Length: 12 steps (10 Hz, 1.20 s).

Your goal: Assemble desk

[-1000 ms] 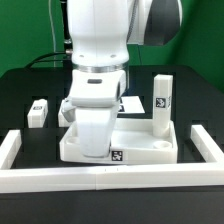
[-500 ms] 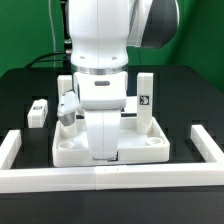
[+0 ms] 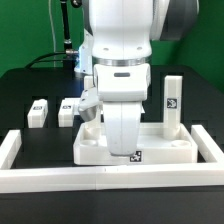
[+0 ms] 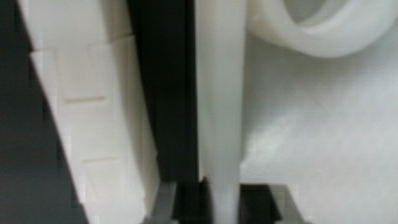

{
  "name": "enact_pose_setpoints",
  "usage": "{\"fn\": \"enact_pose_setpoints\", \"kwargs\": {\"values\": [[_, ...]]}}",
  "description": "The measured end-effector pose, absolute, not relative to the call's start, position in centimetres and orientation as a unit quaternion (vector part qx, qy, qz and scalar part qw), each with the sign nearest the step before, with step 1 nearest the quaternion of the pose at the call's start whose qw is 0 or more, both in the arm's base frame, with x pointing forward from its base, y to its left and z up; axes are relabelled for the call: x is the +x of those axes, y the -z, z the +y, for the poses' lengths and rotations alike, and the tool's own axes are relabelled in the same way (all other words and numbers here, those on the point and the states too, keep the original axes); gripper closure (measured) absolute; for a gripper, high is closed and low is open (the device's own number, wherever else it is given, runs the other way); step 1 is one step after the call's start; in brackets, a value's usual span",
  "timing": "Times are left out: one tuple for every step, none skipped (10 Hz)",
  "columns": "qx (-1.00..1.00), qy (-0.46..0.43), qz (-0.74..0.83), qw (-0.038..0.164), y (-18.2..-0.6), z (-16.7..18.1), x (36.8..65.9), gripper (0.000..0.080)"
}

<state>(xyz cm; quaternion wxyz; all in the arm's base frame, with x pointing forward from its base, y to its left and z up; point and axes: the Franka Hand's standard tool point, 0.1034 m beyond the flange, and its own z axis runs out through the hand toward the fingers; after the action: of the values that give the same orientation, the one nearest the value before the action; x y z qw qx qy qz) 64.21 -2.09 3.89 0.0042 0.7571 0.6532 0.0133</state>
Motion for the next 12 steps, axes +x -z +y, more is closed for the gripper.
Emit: {"fn": "enact_pose_setpoints", "kwargs": {"values": [[0.761, -0.010, 0.649, 0.001, -3.4, -2.1, 63.7, 0.0736], [0.770, -0.009, 0.638, -0.002, -3.0, -1.8, 63.6, 0.0736], [0.771, -0.009, 0.636, -0.004, -2.4, -1.3, 63.6, 0.0736], [0.770, -0.010, 0.637, -0.006, -2.0, -0.8, 63.5, 0.0736], [0.769, -0.010, 0.639, -0.005, -2.0, -0.7, 63.5, 0.0736], [0.763, -0.009, 0.647, 0.000, -2.0, -0.5, 63.6, 0.0736], [0.755, -0.011, 0.656, 0.006, -2.1, 0.1, 63.9, 0.0736], [0.746, -0.012, 0.666, 0.015, -2.4, 0.5, 64.2, 0.0735], [0.748, -0.007, 0.664, 0.022, -2.5, 0.5, 64.3, 0.0735], [0.745, -0.005, 0.666, 0.026, -2.7, 0.5, 64.5, 0.0735], [0.746, -0.006, 0.665, 0.026, -3.2, 0.3, 64.9, 0.0735], [0.749, -0.004, 0.662, 0.026, -3.8, -0.4, 65.3, 0.0735]]}}
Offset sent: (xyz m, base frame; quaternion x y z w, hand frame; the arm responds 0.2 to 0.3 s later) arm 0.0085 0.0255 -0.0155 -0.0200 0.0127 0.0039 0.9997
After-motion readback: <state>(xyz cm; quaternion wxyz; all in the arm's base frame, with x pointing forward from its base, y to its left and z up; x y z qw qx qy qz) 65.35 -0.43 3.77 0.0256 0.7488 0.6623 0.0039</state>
